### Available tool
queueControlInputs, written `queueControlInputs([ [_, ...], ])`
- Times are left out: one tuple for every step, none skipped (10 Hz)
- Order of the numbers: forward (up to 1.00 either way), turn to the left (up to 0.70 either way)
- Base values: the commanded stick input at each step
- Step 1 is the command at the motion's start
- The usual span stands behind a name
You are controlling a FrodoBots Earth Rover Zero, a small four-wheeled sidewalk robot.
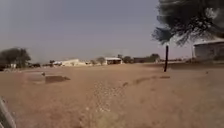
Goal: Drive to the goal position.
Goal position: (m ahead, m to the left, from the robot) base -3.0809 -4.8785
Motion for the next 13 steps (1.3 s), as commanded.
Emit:
queueControlInputs([
  [0.0, -0.5],
  [0.0, -0.5],
  [0.0, -0.5],
  [0.0, -0.5],
  [0.0, -0.5],
  [0.0, -0.5],
  [0.0, -0.5],
  [0.0, -0.5],
  [0.0, -0.5],
  [0.0, -0.5],
  [0.0, -0.5],
  [0.0, -0.5],
  [0.0, -0.5],
])
